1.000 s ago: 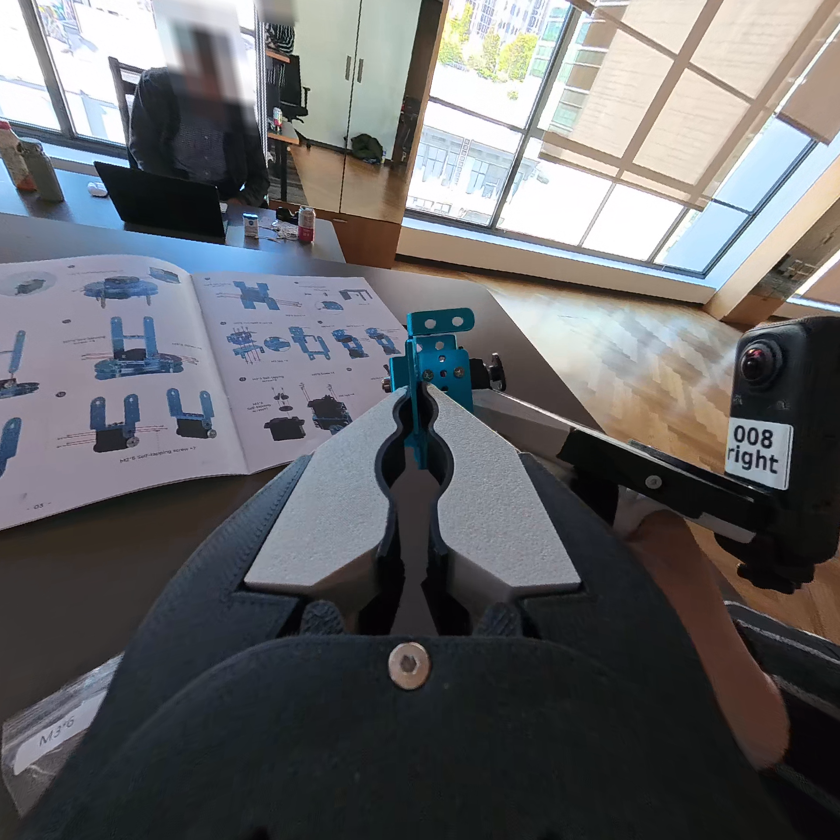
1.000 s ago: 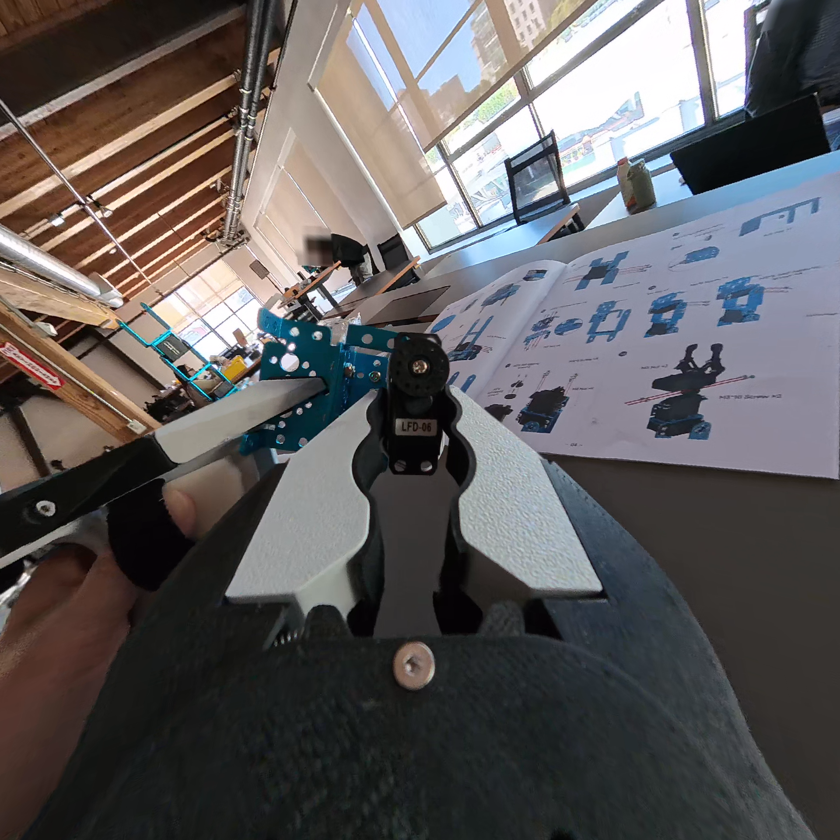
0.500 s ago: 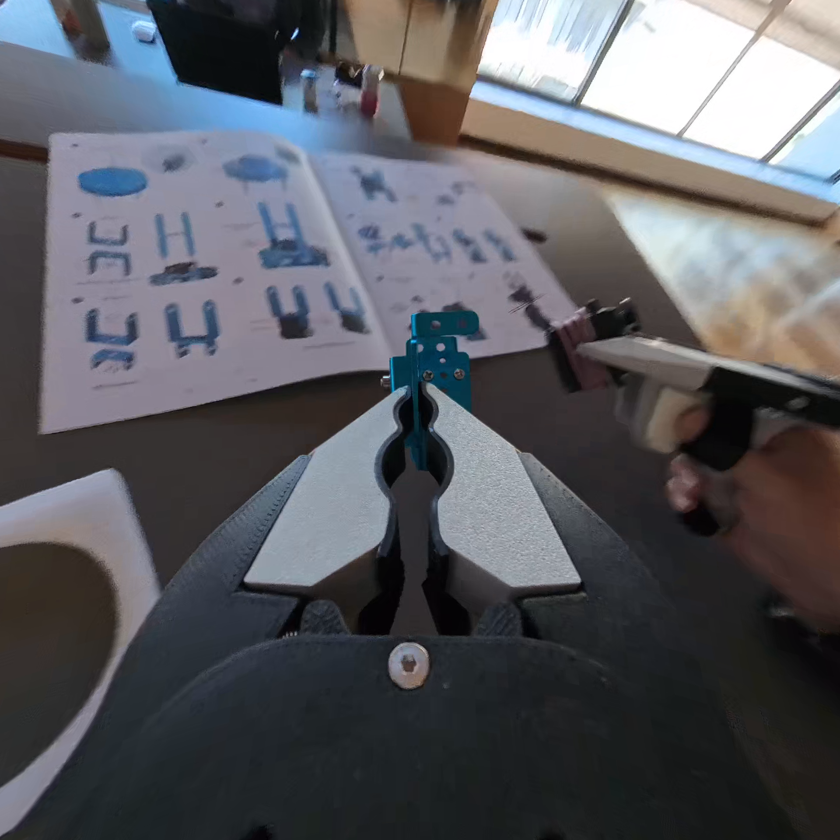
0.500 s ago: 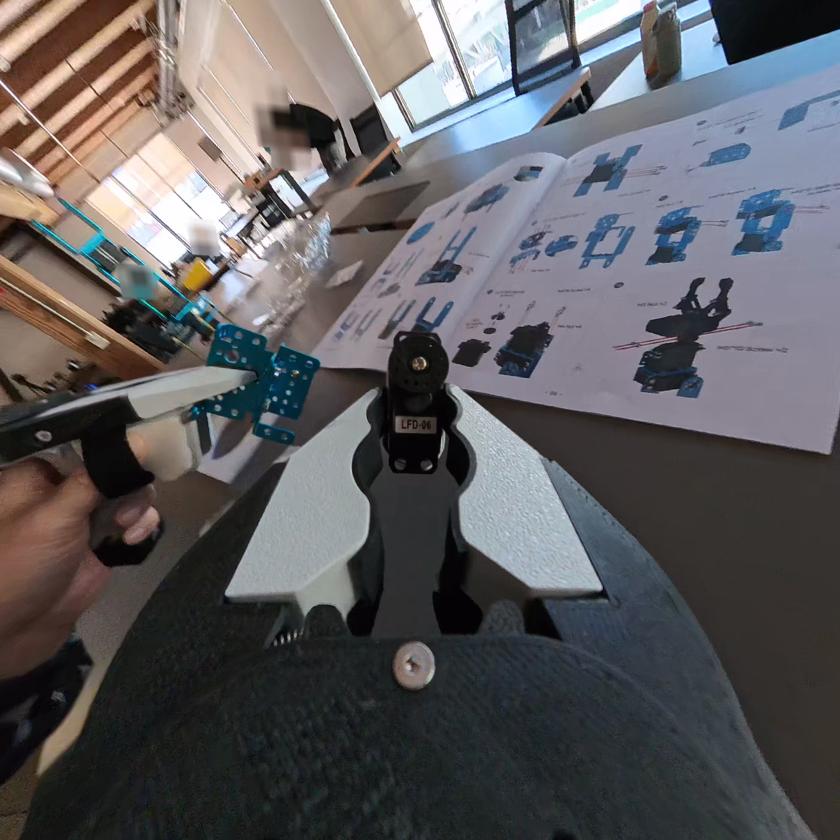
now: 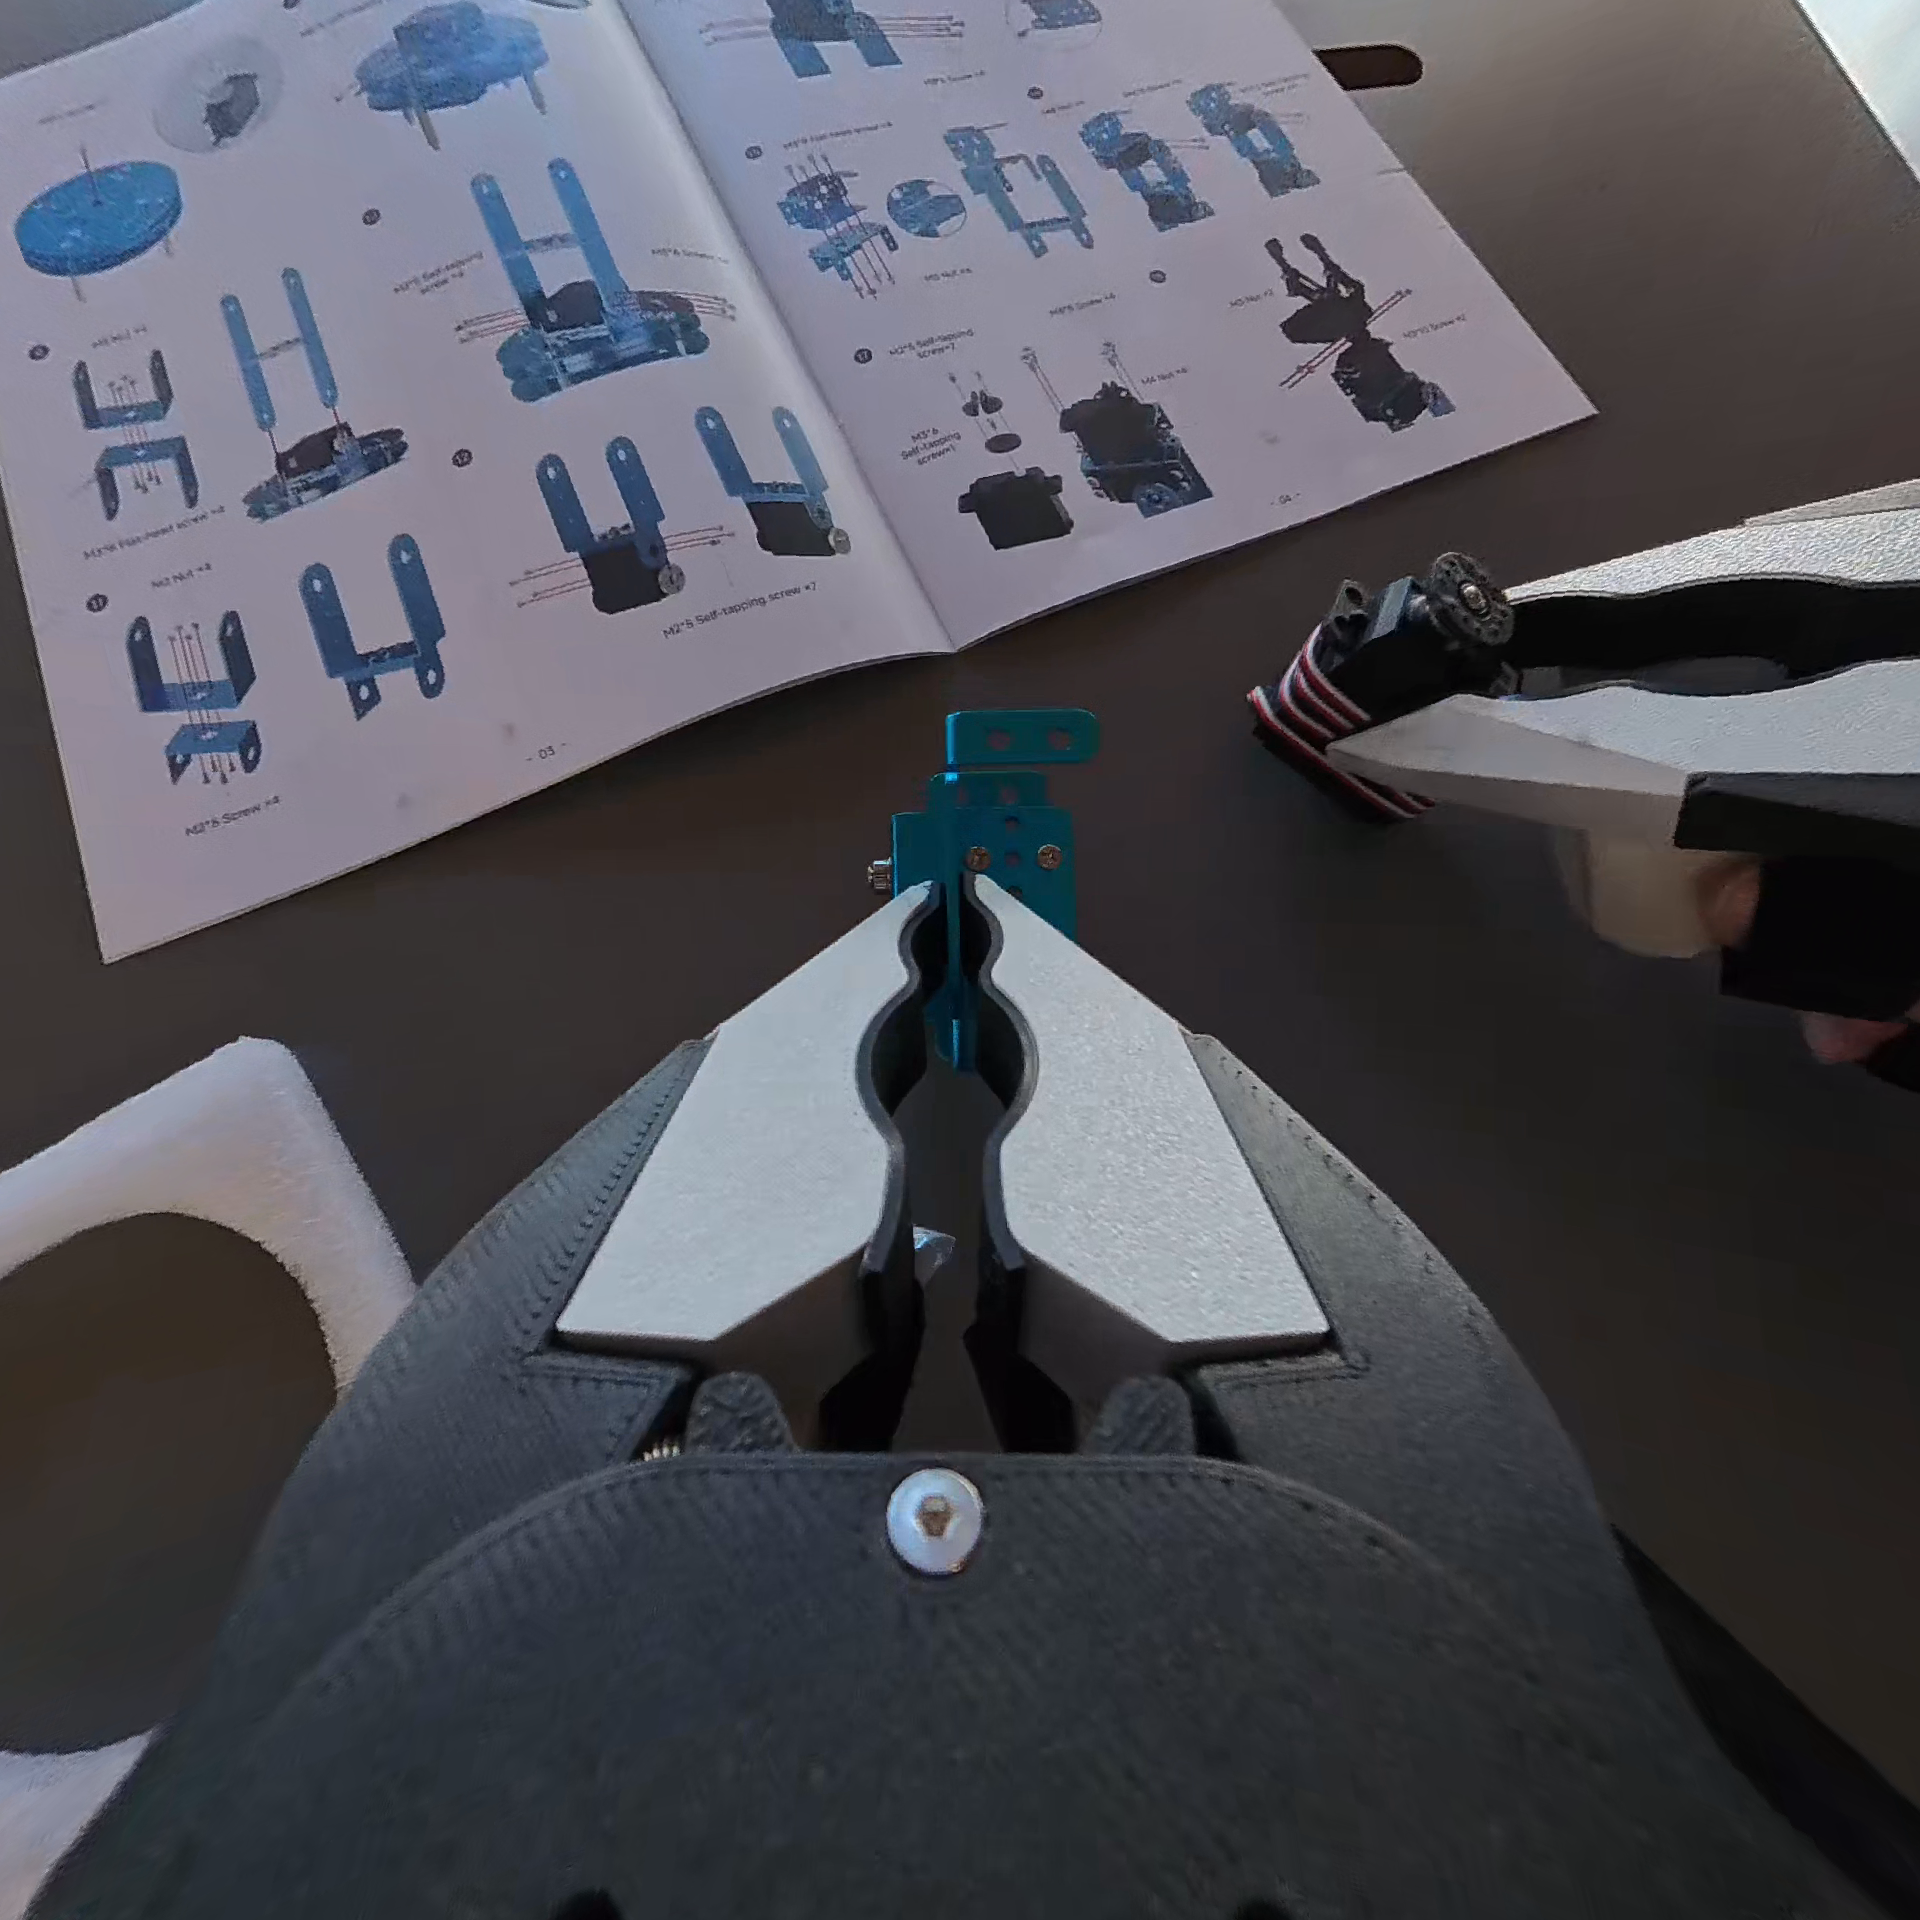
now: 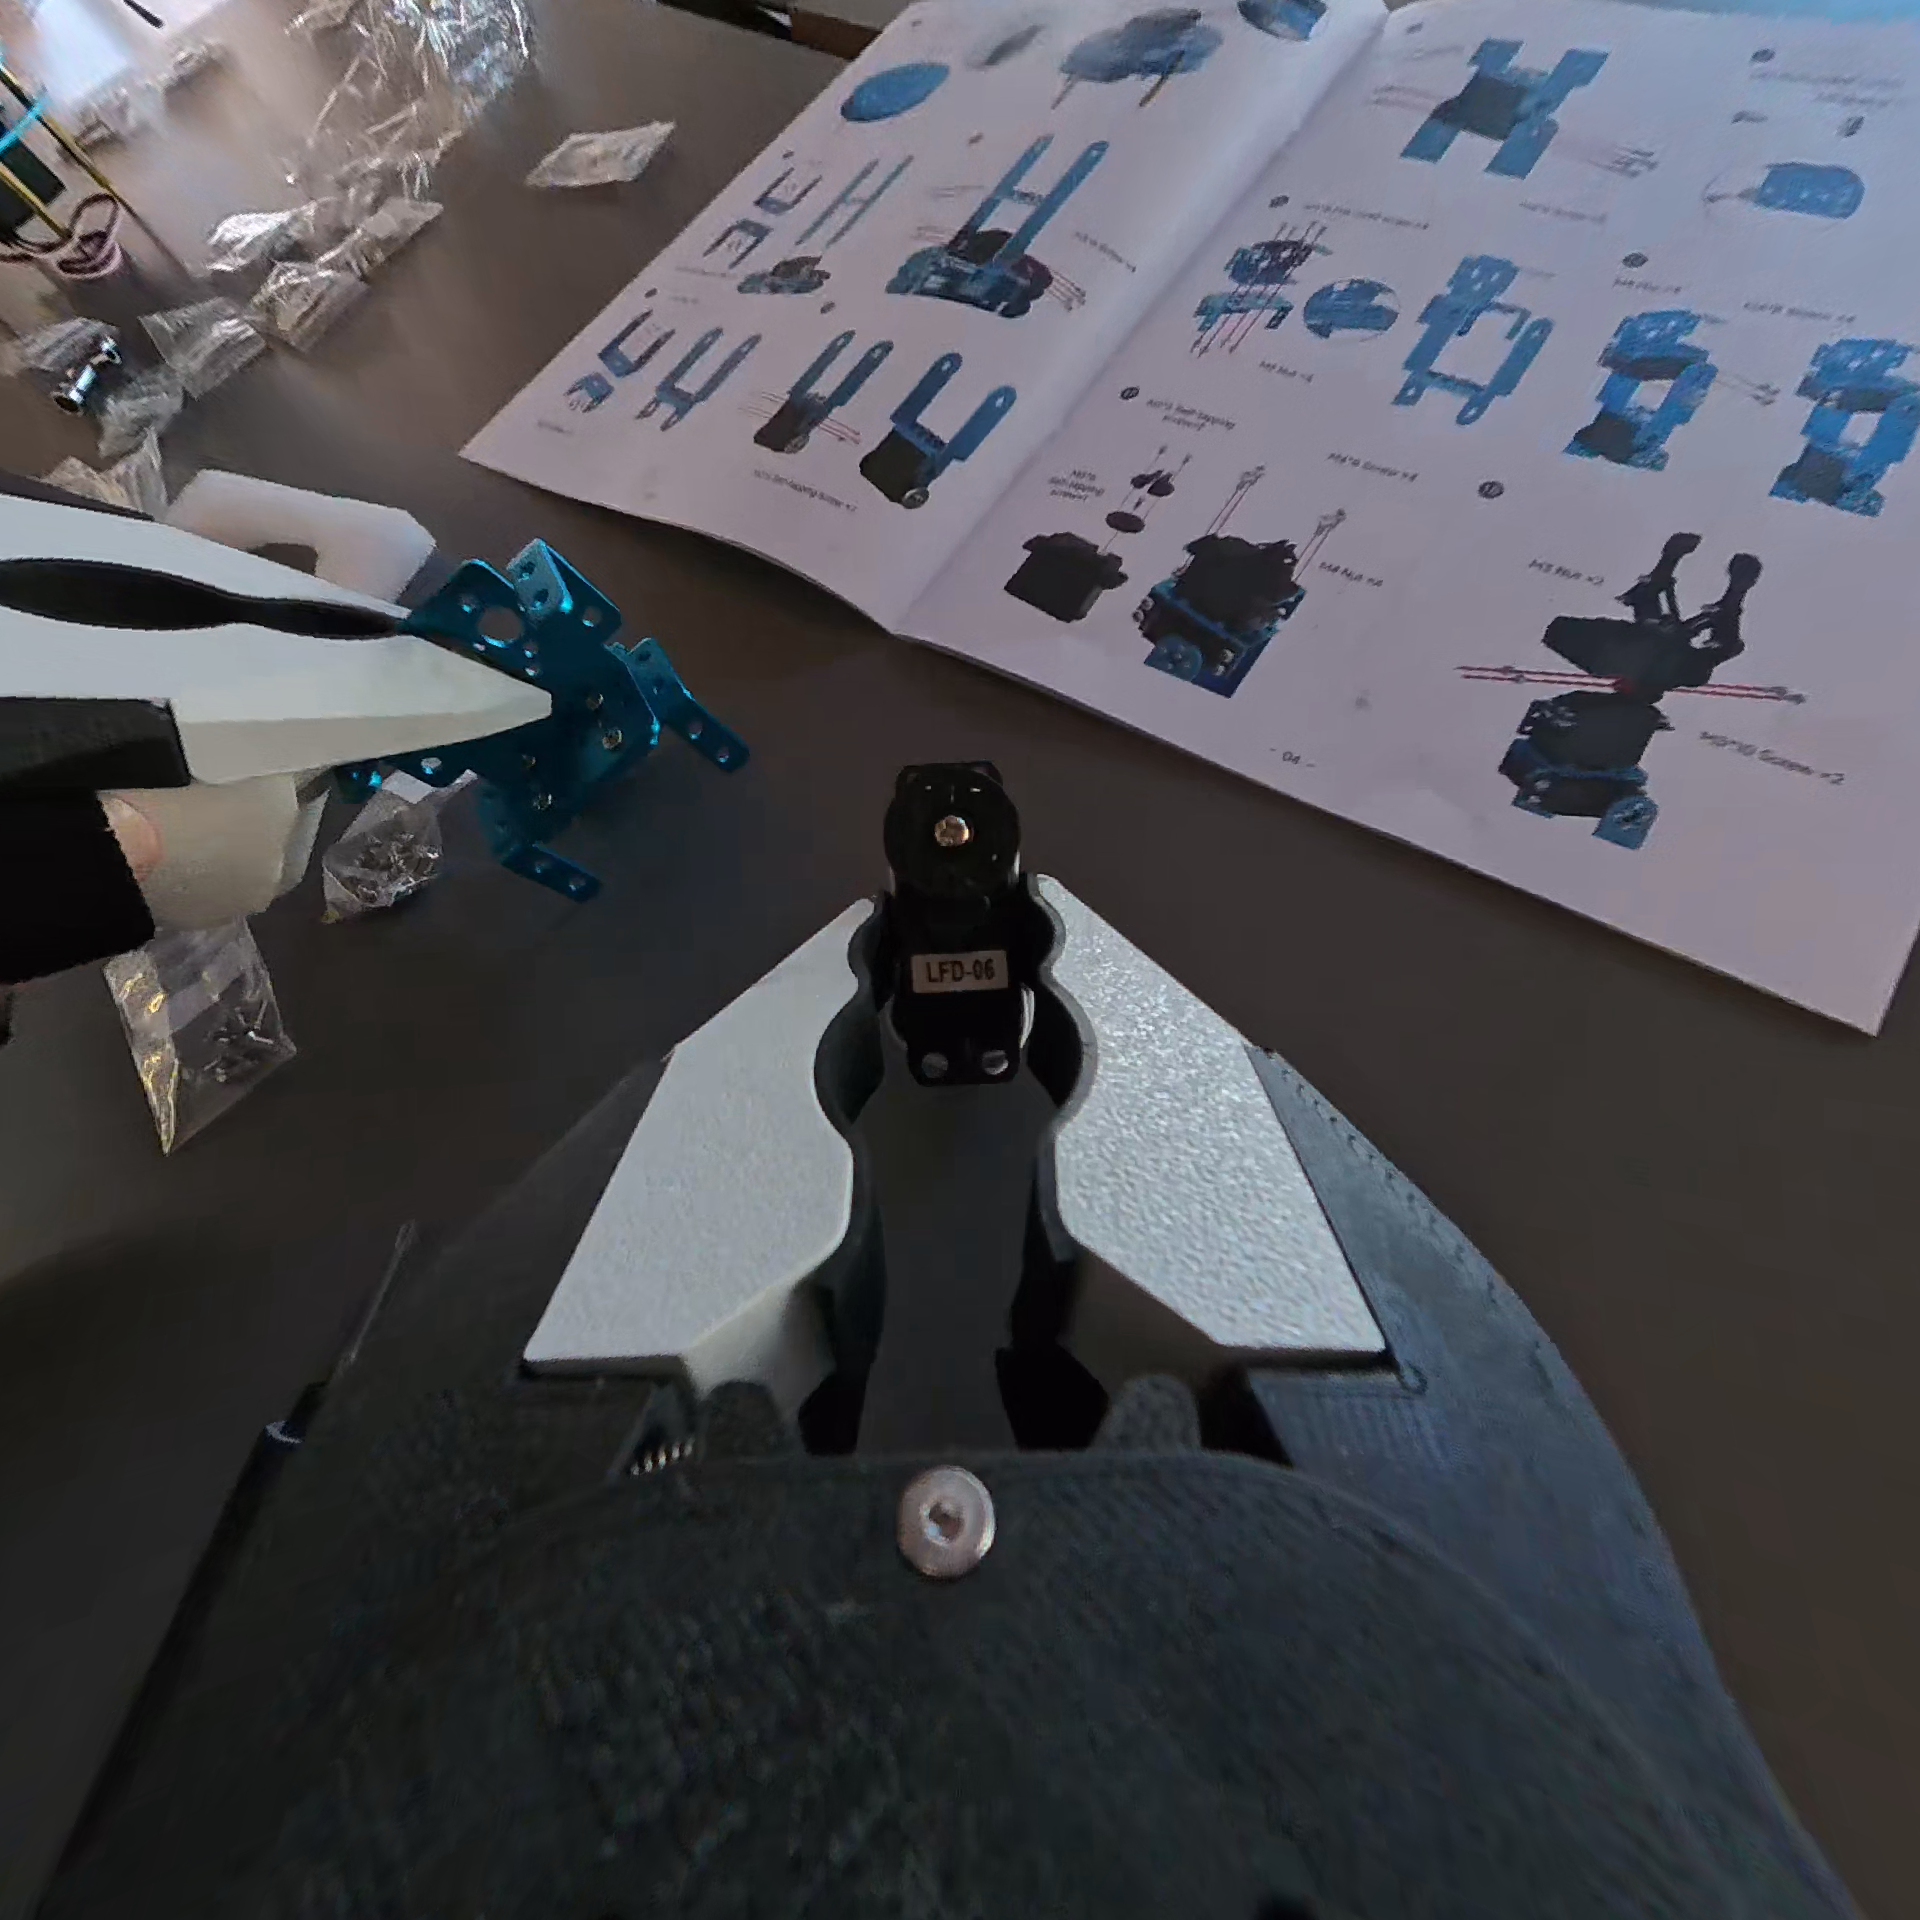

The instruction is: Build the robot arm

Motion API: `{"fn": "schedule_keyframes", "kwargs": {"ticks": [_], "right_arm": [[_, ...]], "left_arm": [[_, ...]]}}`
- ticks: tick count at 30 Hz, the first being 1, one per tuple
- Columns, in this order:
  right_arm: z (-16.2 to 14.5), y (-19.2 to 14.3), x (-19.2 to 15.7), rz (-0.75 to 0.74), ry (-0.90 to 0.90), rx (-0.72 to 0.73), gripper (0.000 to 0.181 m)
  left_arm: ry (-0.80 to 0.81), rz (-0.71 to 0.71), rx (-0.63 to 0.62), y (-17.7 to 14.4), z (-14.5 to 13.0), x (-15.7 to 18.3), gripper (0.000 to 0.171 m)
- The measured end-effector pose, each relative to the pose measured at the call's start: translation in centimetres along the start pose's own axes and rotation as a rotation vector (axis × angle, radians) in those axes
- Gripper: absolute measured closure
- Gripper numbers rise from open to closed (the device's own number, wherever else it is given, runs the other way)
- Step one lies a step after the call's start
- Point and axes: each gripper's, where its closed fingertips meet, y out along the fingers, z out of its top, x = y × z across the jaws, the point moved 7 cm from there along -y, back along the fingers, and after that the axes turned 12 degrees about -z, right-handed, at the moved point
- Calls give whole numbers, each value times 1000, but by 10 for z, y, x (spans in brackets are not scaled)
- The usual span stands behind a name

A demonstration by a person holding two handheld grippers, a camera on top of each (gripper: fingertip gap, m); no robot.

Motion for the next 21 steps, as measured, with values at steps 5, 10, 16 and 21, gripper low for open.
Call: {"fn": "schedule_keyframes", "kwargs": {"ticks": [5, 10, 16, 21], "right_arm": [[-1, -1, -8, 12, -58, -11, 158], [-4, 2, -14, -19, -145, -3, 158], [-4, 3, -14, -42, -208, 16, 157], [-4, 4, -15, -53, -243, 24, 157]], "left_arm": [[0, -8, -39, 2, 3, 0, 171], [10, -2, -50, 5, 6, -1, 171], [11, -13, -43, 8, 8, -4, 171], [9, -45, -27, 9, 8, -3, 161]]}}
